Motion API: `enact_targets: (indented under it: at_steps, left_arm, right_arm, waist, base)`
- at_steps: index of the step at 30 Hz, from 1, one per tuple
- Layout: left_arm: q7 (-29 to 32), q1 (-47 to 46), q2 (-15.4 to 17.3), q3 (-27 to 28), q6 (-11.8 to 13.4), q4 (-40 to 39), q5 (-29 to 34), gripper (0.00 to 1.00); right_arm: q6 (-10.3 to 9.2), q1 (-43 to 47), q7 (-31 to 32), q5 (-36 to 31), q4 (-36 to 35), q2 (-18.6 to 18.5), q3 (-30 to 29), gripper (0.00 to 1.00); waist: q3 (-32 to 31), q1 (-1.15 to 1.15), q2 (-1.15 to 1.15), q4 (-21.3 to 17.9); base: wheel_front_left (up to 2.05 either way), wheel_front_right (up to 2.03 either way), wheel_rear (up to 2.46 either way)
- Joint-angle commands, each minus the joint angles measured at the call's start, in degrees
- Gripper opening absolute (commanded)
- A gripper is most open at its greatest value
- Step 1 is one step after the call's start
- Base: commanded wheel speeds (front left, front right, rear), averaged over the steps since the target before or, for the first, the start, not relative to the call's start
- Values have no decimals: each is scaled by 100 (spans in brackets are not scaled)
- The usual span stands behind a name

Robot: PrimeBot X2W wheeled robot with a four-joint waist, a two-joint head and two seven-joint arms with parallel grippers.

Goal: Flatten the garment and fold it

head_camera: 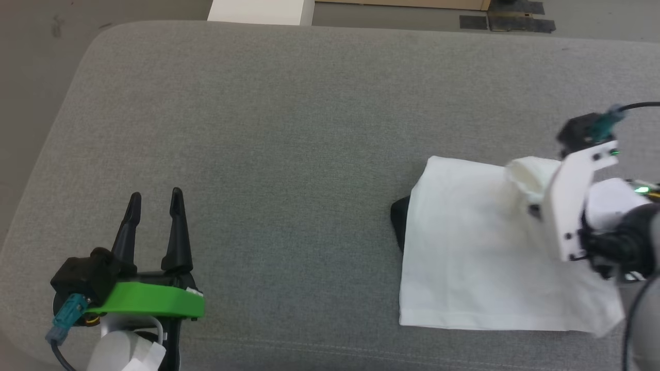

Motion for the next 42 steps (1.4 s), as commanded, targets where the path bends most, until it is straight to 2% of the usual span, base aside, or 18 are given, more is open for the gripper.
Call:
enact_targets:
  at_steps: [1,4,9,18,19,20,25,29,32,35,37,42]
  left_arm:
    - [-26,-43,-22,-21,-43,13,26,100]
    - [-26,-72,-28,-49,-51,15,14,100]
    - [-26,-97,-42,-65,-61,16,1,100]
    - [-26,-141,-74,-92,-73,71,13,100]
    - [-26,-147,-78,-100,-75,85,15,100]
    - [-26,-147,-80,-105,-76,106,18,100]
    - [-26,-87,-61,-95,-81,169,22,100]
    - [-26,-43,-35,-104,-86,186,9,100]
    - [-24,-2,-5,-114,-85,186,10,100]
    - [-21,35,12,-138,-82,171,14,100]
    - [-21,52,12,-160,-75,155,18,100]
    - [-22,36,7,-215,-59,99,61,100]
  right_arm:
    - [-10,-79,-133,-4,82,154,126,0]
    - [-10,-169,-446,-124,394,465,321,0]
    - [-10,-357,-1218,-513,1107,1004,234,0]
    - [-10,-659,-2166,-1172,2428,1477,10,0]
    - [-10,-681,-2238,-1137,2501,1500,40,39]
    - [-10,-705,-2324,-1073,2571,1524,80,100]
    - [-10,-801,-2494,-594,2507,1567,523,100]
    - [-10,-770,-2498,-129,1999,1486,667,100]
    - [-10,-686,-2490,91,1515,1298,496,100]
    - [-10,-539,-2520,38,1101,1028,63,100]
    - [-10,-393,-2548,-128,940,874,-348,100]
    - [-10,49,-2499,-841,889,593,-953,100]
  waist:
    - [52,0,0,55]
    - [118,0,0,122]
    - [248,0,0,228]
    - [336,0,0,238]
    - [324,0,0,229]
    - [293,0,0,210]
    - [101,0,0,76]
    - [-78,0,0,-33]
    - [-181,0,0,-117]
    - [-239,0,0,-175]
    - [-245,0,0,-191]
    - [-145,0,0,-196]
  base:
    - [0,0,0]
    - [0,0,0]
    - [0,0,0]
    - [0,0,0]
    - [0,0,0]
    - [0,0,0]
    - [0,0,0]
    - [0,0,0]
    - [0,0,0]
    - [0,0,0]
    - [0,0,0]
    - [0,0,0]
